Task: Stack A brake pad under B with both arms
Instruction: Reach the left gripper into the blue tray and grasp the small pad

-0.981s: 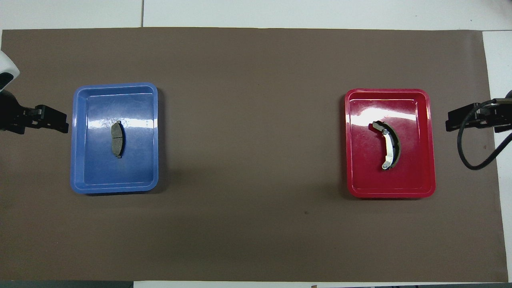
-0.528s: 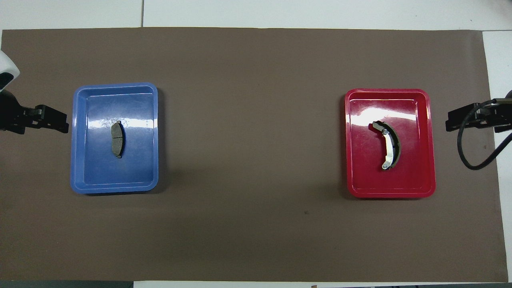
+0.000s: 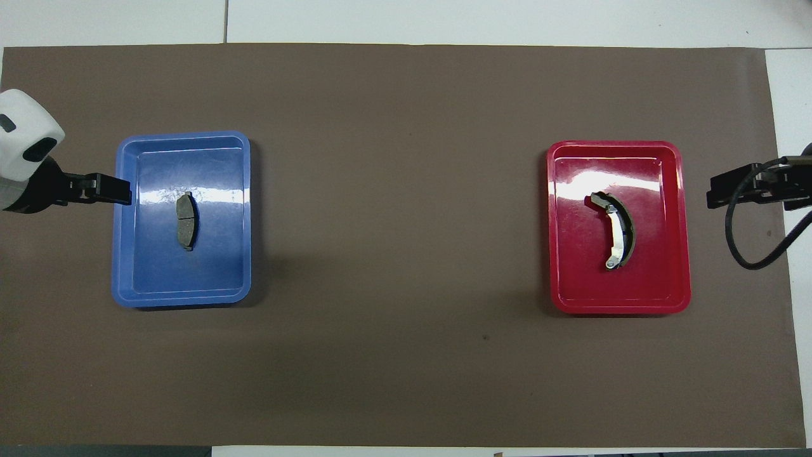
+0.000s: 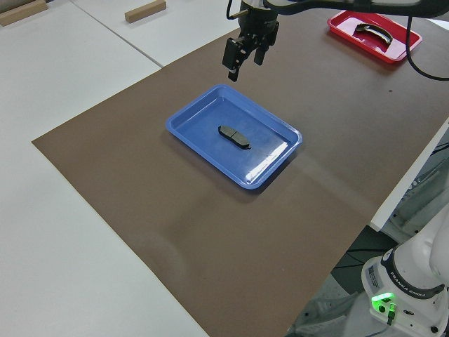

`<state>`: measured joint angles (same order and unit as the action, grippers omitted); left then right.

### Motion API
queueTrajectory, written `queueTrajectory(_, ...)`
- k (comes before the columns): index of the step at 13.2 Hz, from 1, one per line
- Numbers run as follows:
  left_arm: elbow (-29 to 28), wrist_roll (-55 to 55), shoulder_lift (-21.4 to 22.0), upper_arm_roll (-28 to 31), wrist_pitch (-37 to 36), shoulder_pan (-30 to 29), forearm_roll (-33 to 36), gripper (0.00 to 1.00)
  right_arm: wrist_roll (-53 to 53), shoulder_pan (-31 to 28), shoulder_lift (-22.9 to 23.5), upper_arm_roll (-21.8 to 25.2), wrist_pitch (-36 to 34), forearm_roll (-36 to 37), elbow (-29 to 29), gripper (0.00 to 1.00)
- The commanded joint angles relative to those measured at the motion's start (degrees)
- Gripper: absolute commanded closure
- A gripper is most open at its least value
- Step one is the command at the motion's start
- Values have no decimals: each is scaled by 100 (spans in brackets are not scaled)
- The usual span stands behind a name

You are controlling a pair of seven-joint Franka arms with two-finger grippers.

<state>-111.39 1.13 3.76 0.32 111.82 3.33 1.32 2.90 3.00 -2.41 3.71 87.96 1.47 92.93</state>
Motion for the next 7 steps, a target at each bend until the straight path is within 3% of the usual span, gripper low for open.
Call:
queueTrajectory(1, -1051, 45, 301, 12, 1041, 45, -79, 1, 26, -45, -41, -19, -24, -15, 24, 0)
queueTrajectory(3, -1253, 54, -32, 12, 1410, 71, -79, 1, 26, -45, -41, -19, -24, -15, 24, 0)
queueTrajectory(7, -1912, 1, -621, 12, 2991, 203, -79, 2, 26, -45, -49, -19, -24, -15, 41, 0)
